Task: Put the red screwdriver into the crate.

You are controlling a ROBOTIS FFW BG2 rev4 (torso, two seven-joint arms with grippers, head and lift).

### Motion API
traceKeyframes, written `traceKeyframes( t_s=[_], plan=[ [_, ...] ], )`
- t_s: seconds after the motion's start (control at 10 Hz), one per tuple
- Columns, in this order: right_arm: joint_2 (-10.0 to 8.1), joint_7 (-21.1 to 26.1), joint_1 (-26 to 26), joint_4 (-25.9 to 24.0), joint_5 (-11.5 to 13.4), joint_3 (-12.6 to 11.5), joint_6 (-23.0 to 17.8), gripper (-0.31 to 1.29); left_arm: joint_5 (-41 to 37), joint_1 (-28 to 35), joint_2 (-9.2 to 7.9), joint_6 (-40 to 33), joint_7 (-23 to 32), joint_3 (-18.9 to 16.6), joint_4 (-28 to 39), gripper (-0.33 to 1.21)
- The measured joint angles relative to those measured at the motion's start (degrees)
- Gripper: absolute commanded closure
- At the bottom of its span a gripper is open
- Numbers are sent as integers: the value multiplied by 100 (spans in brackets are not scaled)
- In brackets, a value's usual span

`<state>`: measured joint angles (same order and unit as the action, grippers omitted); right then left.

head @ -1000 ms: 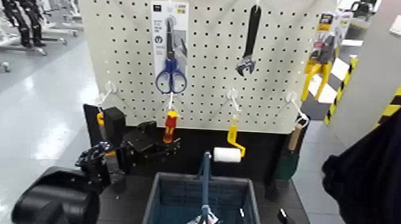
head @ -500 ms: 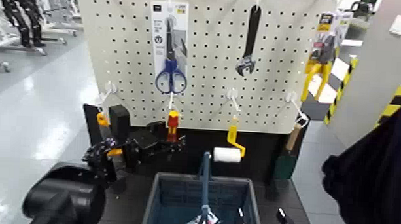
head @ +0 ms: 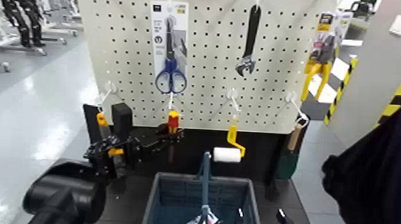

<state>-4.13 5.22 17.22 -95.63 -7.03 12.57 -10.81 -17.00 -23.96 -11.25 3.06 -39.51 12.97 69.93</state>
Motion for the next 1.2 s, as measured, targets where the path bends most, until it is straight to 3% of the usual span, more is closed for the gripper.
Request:
traceKeyframes(
  t_s=[0.4,1.2],
  plan=[
    [-5,-3,0,9,-1,0,10,14,1,104,0,-40,49,-63,139,115],
    [-26,-4,-18,27,-9,0,10,14,-64,523,-10,192,87,2,1031,115]
  ],
)
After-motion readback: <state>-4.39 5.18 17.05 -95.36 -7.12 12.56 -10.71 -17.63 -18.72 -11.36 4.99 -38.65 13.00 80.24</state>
